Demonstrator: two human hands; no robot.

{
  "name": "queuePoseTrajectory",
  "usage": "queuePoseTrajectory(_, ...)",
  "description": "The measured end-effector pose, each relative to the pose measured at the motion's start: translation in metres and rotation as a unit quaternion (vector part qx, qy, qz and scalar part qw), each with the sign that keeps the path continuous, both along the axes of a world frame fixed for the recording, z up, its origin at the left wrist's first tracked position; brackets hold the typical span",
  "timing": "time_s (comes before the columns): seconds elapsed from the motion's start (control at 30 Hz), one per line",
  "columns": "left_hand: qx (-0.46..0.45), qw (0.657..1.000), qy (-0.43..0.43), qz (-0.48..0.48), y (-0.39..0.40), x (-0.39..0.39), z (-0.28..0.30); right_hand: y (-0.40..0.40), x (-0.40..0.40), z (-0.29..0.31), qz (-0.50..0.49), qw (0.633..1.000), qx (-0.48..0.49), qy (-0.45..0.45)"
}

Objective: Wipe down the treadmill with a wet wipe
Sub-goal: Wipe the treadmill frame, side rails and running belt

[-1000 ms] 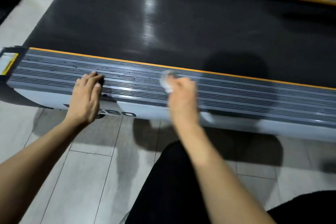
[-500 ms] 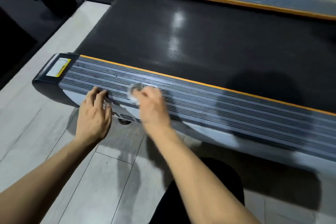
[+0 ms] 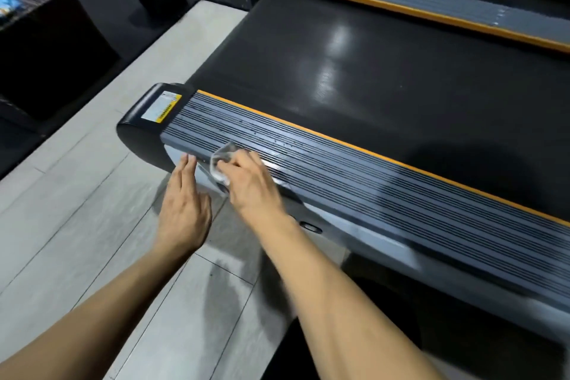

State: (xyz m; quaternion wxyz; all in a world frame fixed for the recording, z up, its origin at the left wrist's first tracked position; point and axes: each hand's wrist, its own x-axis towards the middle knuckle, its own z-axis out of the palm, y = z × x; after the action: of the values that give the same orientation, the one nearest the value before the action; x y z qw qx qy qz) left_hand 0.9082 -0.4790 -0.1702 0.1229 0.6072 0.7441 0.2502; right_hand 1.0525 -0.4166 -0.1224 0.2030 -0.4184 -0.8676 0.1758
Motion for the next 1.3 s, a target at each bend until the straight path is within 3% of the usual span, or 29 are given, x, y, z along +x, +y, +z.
queuePoseTrajectory(0.03, -0.005, 1.0, -0.003, 0.002, -0.003, -0.005, -0.002, 0.004, 0.012, -0.003, -0.027, 0.999, 0.042, 0.013)
queuePoseTrajectory(0.1, -0.018, 1.0, 0.002, 0.004, -0.006, -0.014, -0.004, 0.024, 0.054, -0.004, -0.184, 0.978, 0.085, 0.054)
queuePoseTrajectory(0.17, -0.026, 1.0, 0.013, -0.008, -0.006, -0.019, -0.007, 0.039, 0.105, -0.005, -0.316, 0.943, 0.107, 0.006)
queuePoseTrajectory(0.23, -0.027, 0.999, 0.028, -0.03, -0.001, -0.02, -0.006, 0.042, 0.13, -0.016, -0.382, 0.92, 0.068, -0.047)
queuePoseTrajectory(0.3, -0.03, 0.997, 0.051, -0.05, 0.007, -0.02, -0.003, 0.038, 0.102, -0.02, -0.406, 0.913, 0.028, -0.02)
queuePoseTrajectory(0.4, -0.028, 0.993, 0.081, -0.08, 0.019, -0.026, 0.001, 0.034, 0.01, -0.018, -0.217, 0.976, 0.029, -0.016)
queuePoseTrajectory(0.5, -0.014, 0.997, 0.058, -0.058, 0.026, -0.039, -0.001, 0.032, -0.047, -0.007, -0.056, 0.997, -0.019, -0.041)
queuePoseTrajectory(0.57, -0.024, 0.998, 0.046, -0.038, 0.026, -0.048, -0.005, 0.04, -0.029, -0.005, -0.103, 0.994, 0.018, -0.019)
queuePoseTrajectory(0.63, -0.039, 0.996, 0.056, -0.052, 0.025, -0.055, -0.011, 0.054, 0.017, -0.009, -0.226, 0.97, 0.083, 0.02)
queuePoseTrajectory(0.73, -0.039, 0.995, 0.063, -0.068, 0.025, -0.059, -0.018, 0.066, 0.071, -0.025, -0.351, 0.931, 0.101, -0.021)
queuePoseTrajectory(0.83, -0.047, 0.996, 0.052, -0.054, 0.025, -0.059, -0.018, 0.055, 0.023, -0.024, -0.266, 0.958, 0.077, -0.07)
queuePoseTrajectory(0.9, -0.048, 0.998, 0.034, -0.037, 0.024, -0.057, -0.015, 0.047, -0.032, -0.016, -0.115, 0.992, 0.039, -0.017)
queuePoseTrajectory(0.97, -0.026, 1.0, -0.001, 0.017, 0.02, -0.051, -0.012, 0.038, -0.074, -0.008, 0.043, 0.999, 0.028, -0.013)
queuePoseTrajectory(1.0, -0.011, 0.998, -0.02, 0.057, 0.016, -0.048, -0.011, 0.042, -0.079, -0.004, 0.058, 0.997, 0.037, -0.017)
queuePoseTrajectory(1.07, -0.005, 0.994, -0.029, 0.108, 0.008, -0.041, -0.01, 0.071, -0.055, -0.01, -0.042, 0.997, 0.056, 0.03)
queuePoseTrajectory(1.17, 0.0, 0.998, 0.03, 0.053, 0.001, -0.029, -0.013, 0.115, 0.005, -0.017, -0.225, 0.969, 0.105, -0.006)
queuePoseTrajectory(1.23, 0.019, 0.997, 0.069, -0.024, 0.004, -0.014, -0.015, 0.113, -0.007, -0.02, -0.204, 0.976, 0.047, -0.055)
queuePoseTrajectory(1.3, 0.037, 0.99, 0.096, -0.096, 0.003, 0.006, -0.019, 0.092, -0.053, -0.018, -0.034, 0.999, -0.008, -0.019)
